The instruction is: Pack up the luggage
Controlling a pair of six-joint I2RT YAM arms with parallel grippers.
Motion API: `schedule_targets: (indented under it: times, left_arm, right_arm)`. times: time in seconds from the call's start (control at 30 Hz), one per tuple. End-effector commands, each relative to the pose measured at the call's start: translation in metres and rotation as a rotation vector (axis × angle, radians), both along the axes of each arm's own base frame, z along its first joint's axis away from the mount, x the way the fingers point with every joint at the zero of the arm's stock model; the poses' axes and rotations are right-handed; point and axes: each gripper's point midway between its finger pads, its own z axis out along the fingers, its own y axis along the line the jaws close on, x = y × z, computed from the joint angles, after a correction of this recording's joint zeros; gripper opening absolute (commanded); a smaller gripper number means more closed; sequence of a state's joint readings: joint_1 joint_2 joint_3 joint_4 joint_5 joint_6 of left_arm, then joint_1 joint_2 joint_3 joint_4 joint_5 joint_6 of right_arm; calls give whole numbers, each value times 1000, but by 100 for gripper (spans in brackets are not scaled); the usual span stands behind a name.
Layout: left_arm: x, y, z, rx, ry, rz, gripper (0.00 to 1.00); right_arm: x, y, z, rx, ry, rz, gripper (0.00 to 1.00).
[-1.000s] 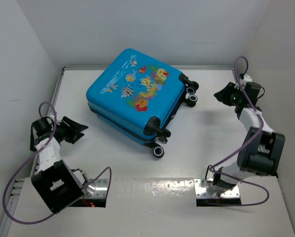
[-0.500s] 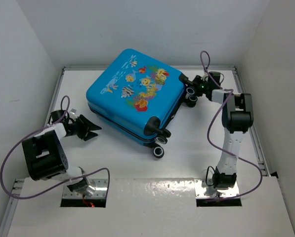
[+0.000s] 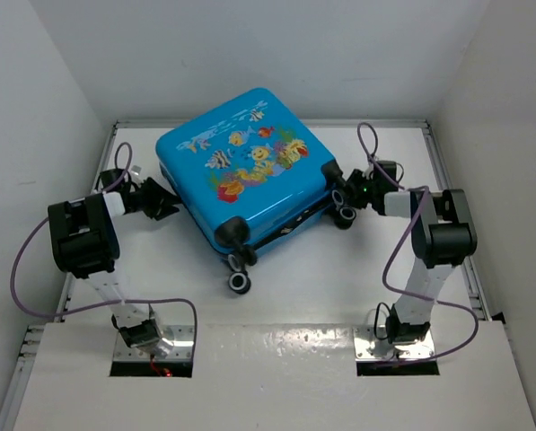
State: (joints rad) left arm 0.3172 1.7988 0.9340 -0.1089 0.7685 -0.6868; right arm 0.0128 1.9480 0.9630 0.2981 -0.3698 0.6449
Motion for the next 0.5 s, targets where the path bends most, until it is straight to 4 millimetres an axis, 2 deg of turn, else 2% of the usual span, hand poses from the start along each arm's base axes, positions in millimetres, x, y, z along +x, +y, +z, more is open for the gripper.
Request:
schedule_targets:
  times: [0.0, 0.03, 0.07, 0.1, 0.17, 0.2, 0.23, 0.27, 0.3, 0.33, 0.37, 0.4, 0.43, 0.47]
  left_arm:
    - [45, -7, 35, 8, -188, -35, 44]
    - [45, -8, 31, -1, -173, -30, 44]
    - [45, -8, 35, 2, -182, -30, 44]
    - [46, -8, 39, 5, -194, -31, 44]
    - [37, -2, 36, 47, -188, -17, 49]
    - [35, -1, 49, 71, -226, -16, 53]
    - [27, 6, 48, 77, -215, 11, 62]
    - [21, 14, 48, 128, -211, 25, 66]
    - [17, 21, 64, 170, -249, 42, 73]
    - [6, 30, 63, 213, -225, 46, 84]
    - [2, 40, 60, 282, -197, 78, 96]
    - [-2, 50, 76, 334, -227, 91, 100]
    - [-4, 59, 83, 410, -258, 66, 100]
    - [-14, 60, 81, 436, -235, 45, 100]
  right_arm:
    - [-71, 49, -2, 141, 162, 120, 35]
    - [-80, 48, 6, 131, 142, 131, 35]
    - [-83, 42, 6, 120, 147, 123, 36]
    - [-82, 38, 15, 93, 107, 141, 37]
    - [-76, 11, 30, 19, 53, 133, 42]
    - [-68, -5, 39, -2, 27, 111, 44]
    - [-72, -28, 45, -11, 65, 74, 46]
    - [-64, -41, 70, -95, -31, 125, 51]
    - [-56, -62, 88, -126, -68, 102, 53]
    - [-68, -70, 102, -211, -77, 174, 56]
    - [-71, -77, 111, -241, -82, 187, 58]
    - [-78, -89, 121, -253, -62, 185, 60]
    - [-83, -92, 137, -299, -92, 224, 64]
    - [-92, -92, 149, -313, -100, 247, 70]
